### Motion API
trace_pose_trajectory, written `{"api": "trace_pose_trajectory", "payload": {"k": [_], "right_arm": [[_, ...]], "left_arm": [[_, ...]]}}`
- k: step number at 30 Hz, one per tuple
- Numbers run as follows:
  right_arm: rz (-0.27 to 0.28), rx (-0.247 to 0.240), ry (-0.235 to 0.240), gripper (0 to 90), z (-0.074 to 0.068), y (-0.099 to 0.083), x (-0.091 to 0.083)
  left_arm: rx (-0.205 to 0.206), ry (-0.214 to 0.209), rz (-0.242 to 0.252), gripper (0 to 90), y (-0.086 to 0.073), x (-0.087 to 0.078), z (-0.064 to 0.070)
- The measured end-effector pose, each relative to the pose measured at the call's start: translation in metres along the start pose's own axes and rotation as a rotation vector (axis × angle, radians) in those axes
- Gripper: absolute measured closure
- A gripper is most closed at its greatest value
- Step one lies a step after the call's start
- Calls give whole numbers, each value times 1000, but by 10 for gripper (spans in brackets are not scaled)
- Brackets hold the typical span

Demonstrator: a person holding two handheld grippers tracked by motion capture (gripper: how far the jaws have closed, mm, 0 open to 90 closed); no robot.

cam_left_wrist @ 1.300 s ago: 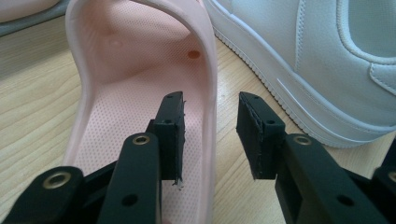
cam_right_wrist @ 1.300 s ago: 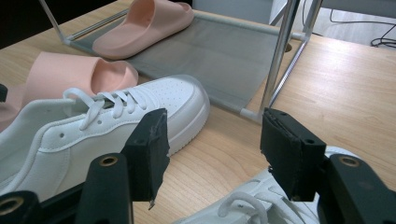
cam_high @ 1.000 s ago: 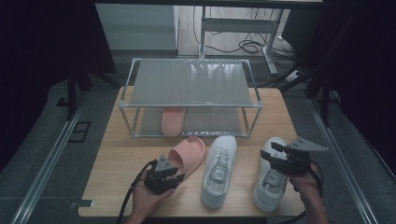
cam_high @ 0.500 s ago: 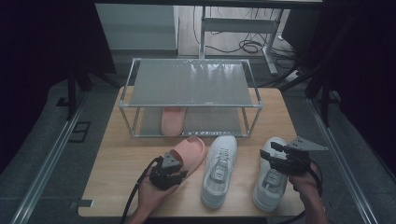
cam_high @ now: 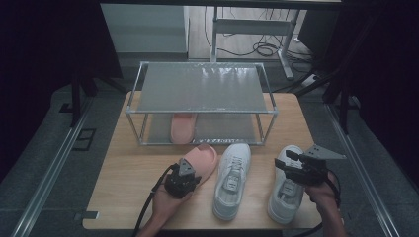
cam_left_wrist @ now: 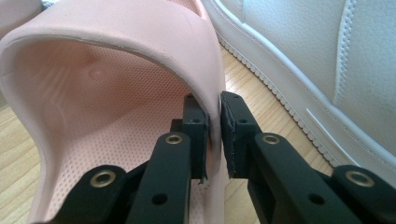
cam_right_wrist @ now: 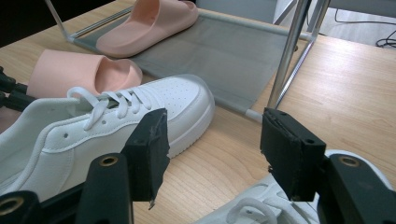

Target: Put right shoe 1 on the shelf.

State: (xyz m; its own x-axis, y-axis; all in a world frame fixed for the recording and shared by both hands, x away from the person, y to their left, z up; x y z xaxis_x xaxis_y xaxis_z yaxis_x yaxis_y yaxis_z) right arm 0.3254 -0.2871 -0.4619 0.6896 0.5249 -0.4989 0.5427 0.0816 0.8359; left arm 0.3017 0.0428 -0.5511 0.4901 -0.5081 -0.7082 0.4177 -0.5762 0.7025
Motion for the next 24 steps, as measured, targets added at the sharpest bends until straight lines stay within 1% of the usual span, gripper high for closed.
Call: {"api": "trace_pose_trajectory", "payload": {"k": [4, 7, 13, 19, 24], "right_arm": [[2, 0, 0, 423, 0, 0, 0], [1, 1, -1, 423, 0, 0, 0], [4, 0, 0, 423, 0, 1, -1], [7, 0, 0, 423, 0, 2, -2], [12, 2, 2, 423, 0, 2, -3]], "left_arm": [[1, 5, 0, 832, 0, 0, 1], [5, 18, 3, 834, -1, 0, 2], [-7, 34, 37, 833, 2, -7, -1], [-8, 36, 71, 835, 11, -14, -1], [-6, 35, 83, 830, 25, -13, -3]]}}
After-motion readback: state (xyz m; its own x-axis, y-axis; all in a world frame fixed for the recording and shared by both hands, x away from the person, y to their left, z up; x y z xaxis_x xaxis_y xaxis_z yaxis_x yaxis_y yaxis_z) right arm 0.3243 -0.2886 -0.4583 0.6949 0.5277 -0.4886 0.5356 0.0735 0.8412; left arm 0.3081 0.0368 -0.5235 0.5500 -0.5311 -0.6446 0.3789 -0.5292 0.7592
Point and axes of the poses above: each handheld gripper's, and its own axes: x roughly forward along the jaws, y roughly out of its top, z roughly to its right, the point moved 6 cm from there along x, roughly forward along the jaws, and after that the axes turned 12 degrees about x, right-handed, at the moved point
